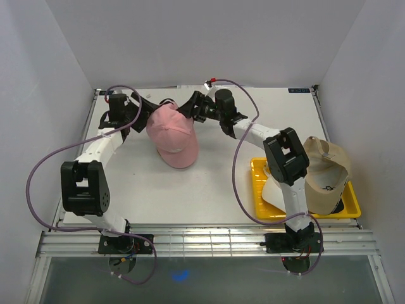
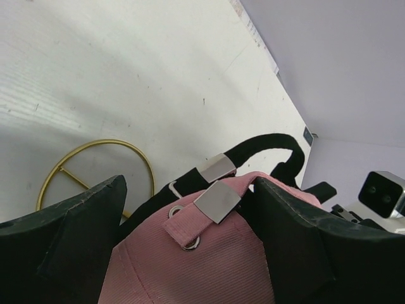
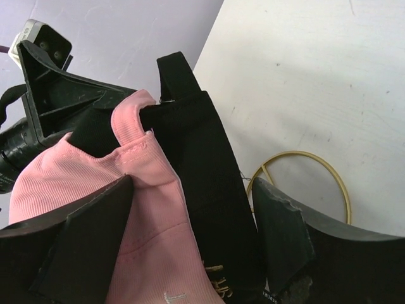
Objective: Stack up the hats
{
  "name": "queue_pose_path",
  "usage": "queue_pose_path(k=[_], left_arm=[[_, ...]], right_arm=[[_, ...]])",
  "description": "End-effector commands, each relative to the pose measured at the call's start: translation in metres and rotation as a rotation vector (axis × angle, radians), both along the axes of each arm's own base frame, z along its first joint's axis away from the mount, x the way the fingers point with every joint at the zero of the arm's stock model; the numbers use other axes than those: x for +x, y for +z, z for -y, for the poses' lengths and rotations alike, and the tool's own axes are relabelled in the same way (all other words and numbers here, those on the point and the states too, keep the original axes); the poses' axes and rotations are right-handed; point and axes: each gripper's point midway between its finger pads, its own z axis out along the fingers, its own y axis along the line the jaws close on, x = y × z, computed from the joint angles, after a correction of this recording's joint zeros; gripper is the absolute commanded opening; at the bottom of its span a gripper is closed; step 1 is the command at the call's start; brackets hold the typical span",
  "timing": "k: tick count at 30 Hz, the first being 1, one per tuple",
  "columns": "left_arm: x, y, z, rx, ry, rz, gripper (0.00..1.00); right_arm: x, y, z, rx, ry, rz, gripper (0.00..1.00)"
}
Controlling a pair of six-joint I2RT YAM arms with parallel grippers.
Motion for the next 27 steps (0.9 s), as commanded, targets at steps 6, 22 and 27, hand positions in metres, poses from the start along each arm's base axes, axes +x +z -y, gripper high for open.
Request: queue_pose_path(k=[6,22,27], left_arm=[[-0.041,0.004,0.008,0.079,-0.064,-0.098,0.98],[-0.031,0.071,-0.006,0.121,-0.084,-0.003,0.98],[-0.024,0.066,-0.008,0.120,-0.116,-0.022,0.98]], right_arm=[[-0.042,-0.024,-0.007,-0.157,0.041,-0.054,0.81],[-0.031,0.015,-0.001,-0.214,-0.014,-0.052,0.91],[-0.030,0.016,0.003,-0.236,-0.033,-0.064,0.92]])
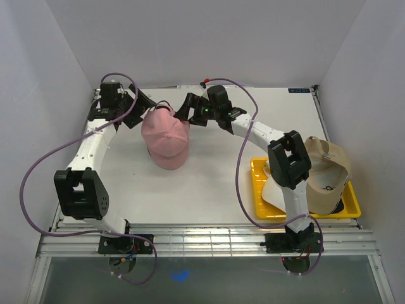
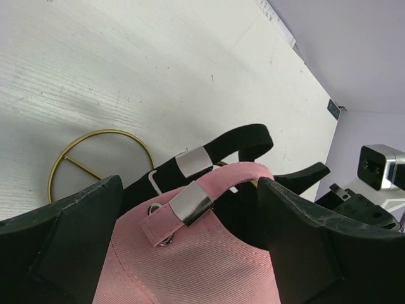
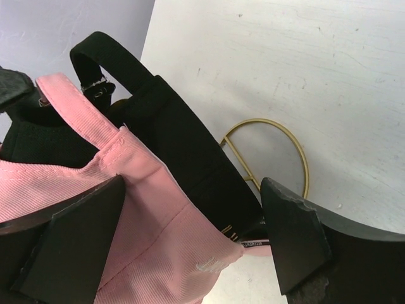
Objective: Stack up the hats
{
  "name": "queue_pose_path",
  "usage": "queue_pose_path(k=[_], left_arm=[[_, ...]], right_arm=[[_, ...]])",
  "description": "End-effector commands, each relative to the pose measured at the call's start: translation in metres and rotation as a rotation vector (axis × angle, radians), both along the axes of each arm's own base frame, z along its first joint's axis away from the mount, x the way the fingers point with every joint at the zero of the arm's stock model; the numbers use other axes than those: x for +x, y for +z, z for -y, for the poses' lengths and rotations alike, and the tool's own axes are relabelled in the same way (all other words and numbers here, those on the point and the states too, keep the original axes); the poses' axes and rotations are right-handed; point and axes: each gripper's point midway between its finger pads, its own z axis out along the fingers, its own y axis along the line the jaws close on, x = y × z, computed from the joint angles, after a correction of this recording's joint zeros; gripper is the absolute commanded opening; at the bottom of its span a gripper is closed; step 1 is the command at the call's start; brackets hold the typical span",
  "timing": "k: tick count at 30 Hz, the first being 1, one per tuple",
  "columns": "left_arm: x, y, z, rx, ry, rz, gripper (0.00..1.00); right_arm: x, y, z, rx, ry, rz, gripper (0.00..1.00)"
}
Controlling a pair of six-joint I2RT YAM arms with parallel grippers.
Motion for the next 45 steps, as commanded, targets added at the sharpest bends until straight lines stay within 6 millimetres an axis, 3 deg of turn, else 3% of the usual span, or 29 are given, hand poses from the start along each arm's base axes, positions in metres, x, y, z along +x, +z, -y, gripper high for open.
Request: queue_pose_path(k=[1,7,14,16,26,33,37,42,44,45], left_arm=[[0.000,0.015,0.001,0.001,-0.047,0.015,0.98],[0.001,-0.008,0.000,0.002,-0.058,-0.037,0.98],[0.004,0.007,-0.002,0.017,-0.071,0.013,0.98],[0.007,0.010,-0.018,0.024,-0.043,0.019,0.98],[0.006,0.015,-0.028,0.030,-0.045,0.034,0.98],[0.009,0.033,-0.027,0.031,-0.060,0.083,0.98],[0.007,0.053,-0.027,0.039,-0.062,0.130,0.98],[0.001,0.076,-0.029,0.063,-0.060,0.185,0.98],[-0.002,0.082,-0.028,0.073,-0.072,0.202,0.98],[-0.006,0.088,-0.028,0.079,-0.079,0.213,0.98]], right_arm=[[-0.005,0.024,0.000,-0.019,-0.009,0.026,0.92],[-0.003,0.028,0.003,-0.035,-0.025,0.032,0.94],[0.002,0.042,0.010,-0.028,-0.049,0.042,0.97],[0.004,0.050,0.011,-0.021,-0.057,0.053,0.98],[0.015,0.076,0.027,-0.009,-0.150,0.080,0.98],[0.026,0.094,0.035,-0.014,-0.196,0.099,0.98],[0.026,0.106,0.041,-0.014,-0.217,0.132,0.97],[0.013,0.126,0.046,0.016,-0.191,0.183,0.98],[0.004,0.124,0.043,0.019,-0.141,0.193,1.00],[-0.001,0.129,0.044,0.019,-0.126,0.211,0.93]])
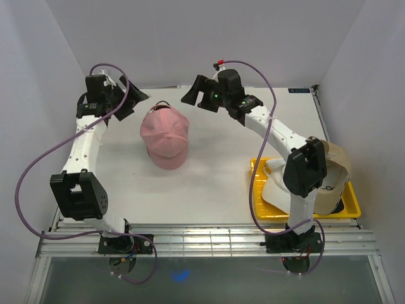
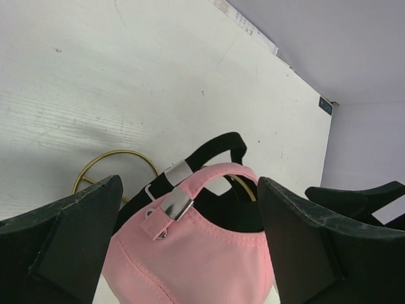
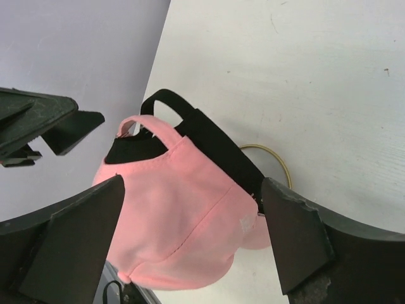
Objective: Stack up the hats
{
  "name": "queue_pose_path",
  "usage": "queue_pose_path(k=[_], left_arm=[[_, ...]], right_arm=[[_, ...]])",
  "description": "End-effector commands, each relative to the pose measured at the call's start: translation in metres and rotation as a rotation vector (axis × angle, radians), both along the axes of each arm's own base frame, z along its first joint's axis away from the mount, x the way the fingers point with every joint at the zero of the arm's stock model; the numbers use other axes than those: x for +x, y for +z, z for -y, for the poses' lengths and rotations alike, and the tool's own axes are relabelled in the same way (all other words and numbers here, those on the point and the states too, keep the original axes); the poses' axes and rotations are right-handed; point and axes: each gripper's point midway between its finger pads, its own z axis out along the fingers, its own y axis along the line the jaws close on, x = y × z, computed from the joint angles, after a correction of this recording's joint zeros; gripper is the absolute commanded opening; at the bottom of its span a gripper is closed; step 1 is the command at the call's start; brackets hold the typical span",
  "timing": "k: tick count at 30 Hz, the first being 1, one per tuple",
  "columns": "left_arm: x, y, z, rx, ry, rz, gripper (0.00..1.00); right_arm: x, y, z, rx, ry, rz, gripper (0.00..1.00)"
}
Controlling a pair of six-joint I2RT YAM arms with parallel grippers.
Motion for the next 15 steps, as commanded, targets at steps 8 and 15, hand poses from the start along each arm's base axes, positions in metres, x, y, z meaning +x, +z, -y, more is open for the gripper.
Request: queue_pose_path(k=[8,15], left_arm=[[-0.042,0.069,0.018,0.055,-0.166,0.188,0.98],[-0.051,0.041,0.056,0.077,-0.283,0.151,0.95]], right_arm=[[-0.051,0.055,-0.027,-0.077,0.186,0.272,0.81],[-0.042,0.024,-0.055,-0.200,0.217,0.276,0.78]])
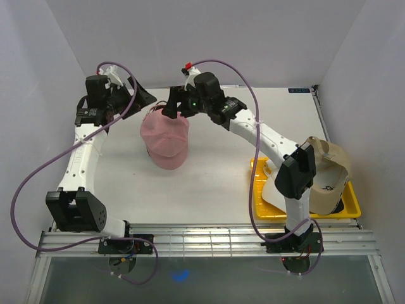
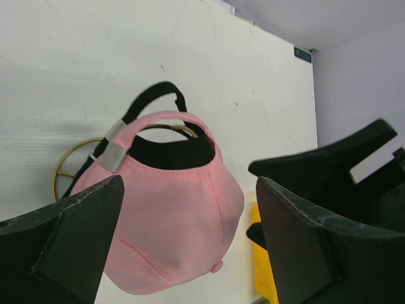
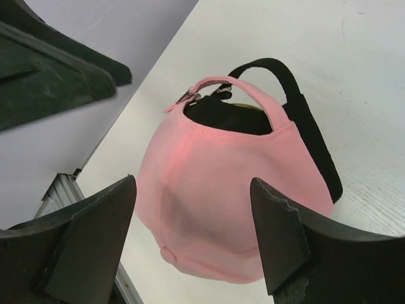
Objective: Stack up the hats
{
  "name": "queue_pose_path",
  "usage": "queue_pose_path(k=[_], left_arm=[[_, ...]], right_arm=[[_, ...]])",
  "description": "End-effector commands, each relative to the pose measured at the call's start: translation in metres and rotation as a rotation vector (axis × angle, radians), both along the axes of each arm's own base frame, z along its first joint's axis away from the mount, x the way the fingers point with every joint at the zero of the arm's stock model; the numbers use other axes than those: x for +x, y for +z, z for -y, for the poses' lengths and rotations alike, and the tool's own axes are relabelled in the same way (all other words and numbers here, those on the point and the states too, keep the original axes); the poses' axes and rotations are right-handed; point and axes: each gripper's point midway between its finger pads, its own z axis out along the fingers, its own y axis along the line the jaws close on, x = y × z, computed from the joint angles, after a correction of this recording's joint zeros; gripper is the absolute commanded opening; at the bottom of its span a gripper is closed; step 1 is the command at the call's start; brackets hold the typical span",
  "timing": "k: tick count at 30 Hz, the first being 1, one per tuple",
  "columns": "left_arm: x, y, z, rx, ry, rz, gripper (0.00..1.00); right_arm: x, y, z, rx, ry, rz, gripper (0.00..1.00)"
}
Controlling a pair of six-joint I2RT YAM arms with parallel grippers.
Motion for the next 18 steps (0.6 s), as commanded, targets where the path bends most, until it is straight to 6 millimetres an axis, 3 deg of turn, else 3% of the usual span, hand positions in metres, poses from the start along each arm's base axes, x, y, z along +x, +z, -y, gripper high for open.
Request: queue_pose_path(k=[1,5,10,18], left_arm=[[-0.012,-0.021,0.029,0.025,-0.098,-0.029,0.95],[-0.009,-0.055,0.038,0.026,-0.101,-0.092,0.95],[-0.005,-0.085,0.025,0.060,-0.017,-0.158,0.95],[-0.001,-0.100,0.017,0.065,0.043,-0.209,0.95]], right_arm=[[0.019,-0.008,-0.001,-0.078,-0.019,0.046,0.78],[0.029,-0.024,-0.010,-0.109,-0.016,0.023,0.78],[0.030,-0.050,-0.017,-0.128,0.001,-0.024,0.78],[0.033,-0.071,-0.017,-0.148,-0.003,-0.063,0.78]])
